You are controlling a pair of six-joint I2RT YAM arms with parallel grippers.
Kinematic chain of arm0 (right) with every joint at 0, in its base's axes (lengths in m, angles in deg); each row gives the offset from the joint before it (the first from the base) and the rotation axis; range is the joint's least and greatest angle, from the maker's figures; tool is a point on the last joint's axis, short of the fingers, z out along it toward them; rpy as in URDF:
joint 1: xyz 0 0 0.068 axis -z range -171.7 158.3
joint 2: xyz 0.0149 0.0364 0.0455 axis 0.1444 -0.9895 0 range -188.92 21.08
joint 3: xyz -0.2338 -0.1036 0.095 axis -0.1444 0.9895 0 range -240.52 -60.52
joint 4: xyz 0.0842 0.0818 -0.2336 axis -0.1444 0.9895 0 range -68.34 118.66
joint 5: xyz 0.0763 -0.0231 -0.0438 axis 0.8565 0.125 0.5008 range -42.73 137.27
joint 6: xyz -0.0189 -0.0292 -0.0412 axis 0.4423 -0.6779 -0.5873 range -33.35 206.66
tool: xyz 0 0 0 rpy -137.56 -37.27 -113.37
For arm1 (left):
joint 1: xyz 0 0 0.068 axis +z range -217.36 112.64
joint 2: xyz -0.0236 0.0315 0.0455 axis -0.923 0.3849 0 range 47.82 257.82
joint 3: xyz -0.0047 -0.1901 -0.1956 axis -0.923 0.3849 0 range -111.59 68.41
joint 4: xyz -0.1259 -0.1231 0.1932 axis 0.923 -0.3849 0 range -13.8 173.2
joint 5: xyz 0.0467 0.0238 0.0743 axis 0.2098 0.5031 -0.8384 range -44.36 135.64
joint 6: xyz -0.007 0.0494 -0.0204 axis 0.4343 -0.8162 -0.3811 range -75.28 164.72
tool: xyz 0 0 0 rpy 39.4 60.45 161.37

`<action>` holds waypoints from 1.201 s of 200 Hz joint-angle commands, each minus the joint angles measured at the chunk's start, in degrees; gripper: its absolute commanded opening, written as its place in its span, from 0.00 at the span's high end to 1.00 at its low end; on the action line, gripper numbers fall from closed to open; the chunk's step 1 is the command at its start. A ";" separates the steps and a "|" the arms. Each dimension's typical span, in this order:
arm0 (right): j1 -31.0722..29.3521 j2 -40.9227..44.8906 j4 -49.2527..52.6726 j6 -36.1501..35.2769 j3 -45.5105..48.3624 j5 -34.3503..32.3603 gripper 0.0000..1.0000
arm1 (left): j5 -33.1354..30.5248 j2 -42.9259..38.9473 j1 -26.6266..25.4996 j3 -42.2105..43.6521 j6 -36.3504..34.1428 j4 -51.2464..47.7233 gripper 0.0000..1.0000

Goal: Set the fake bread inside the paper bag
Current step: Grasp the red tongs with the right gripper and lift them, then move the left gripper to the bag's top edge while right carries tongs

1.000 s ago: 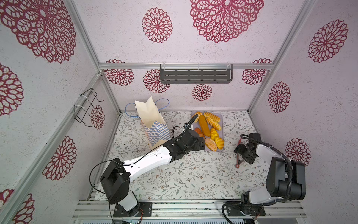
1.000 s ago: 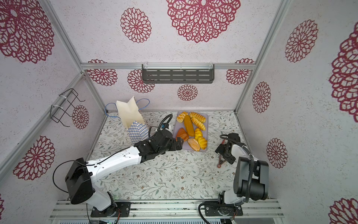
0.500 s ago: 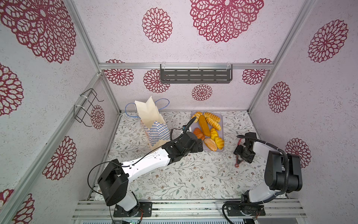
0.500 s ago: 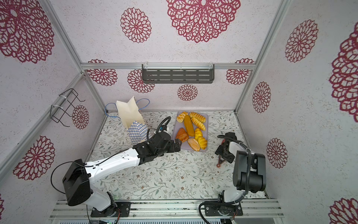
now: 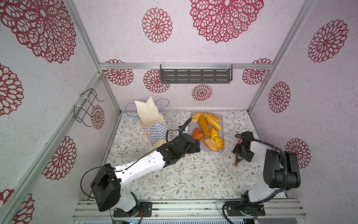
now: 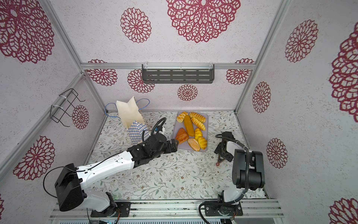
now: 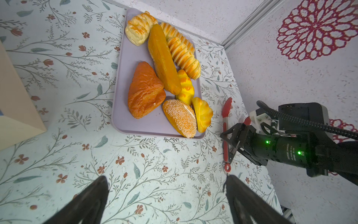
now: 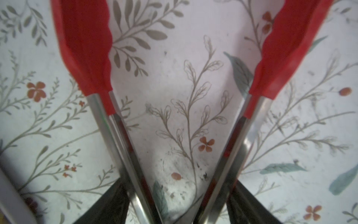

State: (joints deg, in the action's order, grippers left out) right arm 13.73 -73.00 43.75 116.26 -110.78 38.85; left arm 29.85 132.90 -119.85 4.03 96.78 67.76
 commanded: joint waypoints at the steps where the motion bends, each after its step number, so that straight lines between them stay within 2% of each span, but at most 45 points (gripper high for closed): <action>1: 0.02 -2.46 -1.51 2.69 1.17 1.04 0.22 | -1.25 -1.93 0.67 0.72 1.31 0.80 0.02; 24: 0.02 -2.08 -2.02 2.64 1.67 0.20 0.25 | -1.51 -2.76 0.53 1.44 1.56 0.92 0.02; 53: 0.02 0.85 -2.83 2.51 2.98 -1.09 0.38 | -1.79 -3.56 0.46 1.89 1.58 0.79 0.02; 77: 0.00 6.01 -2.51 1.79 4.09 -2.24 0.44 | -1.79 -3.60 0.50 1.38 1.04 -0.05 0.02; 100: 0.02 11.88 -1.23 0.10 4.77 -2.85 0.55 | -1.78 -3.52 0.47 0.47 0.22 -0.65 0.02; 125: 0.02 17.55 1.03 -1.90 4.40 -1.93 0.57 | -1.87 -3.09 0.53 -1.03 -0.93 -1.90 0.02; 145: -0.01 21.74 2.37 -3.42 3.88 0.93 0.59 | -1.51 -2.53 0.70 -2.43 -1.79 -2.39 0.03; 200: -0.38 30.23 2.56 -5.00 0.28 14.15 0.63 | 0.93 -0.70 2.90 -7.54 -4.54 -5.16 0.03; 240: -1.85 32.48 0.90 -7.63 -2.75 21.58 0.62 | 1.73 -2.53 5.58 -9.89 -5.85 -8.05 0.02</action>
State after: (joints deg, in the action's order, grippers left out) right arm 13.21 -42.25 46.72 111.71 -110.13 53.89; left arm 31.03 131.59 -116.22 -3.75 92.45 62.75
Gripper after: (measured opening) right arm 0.383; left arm 0.975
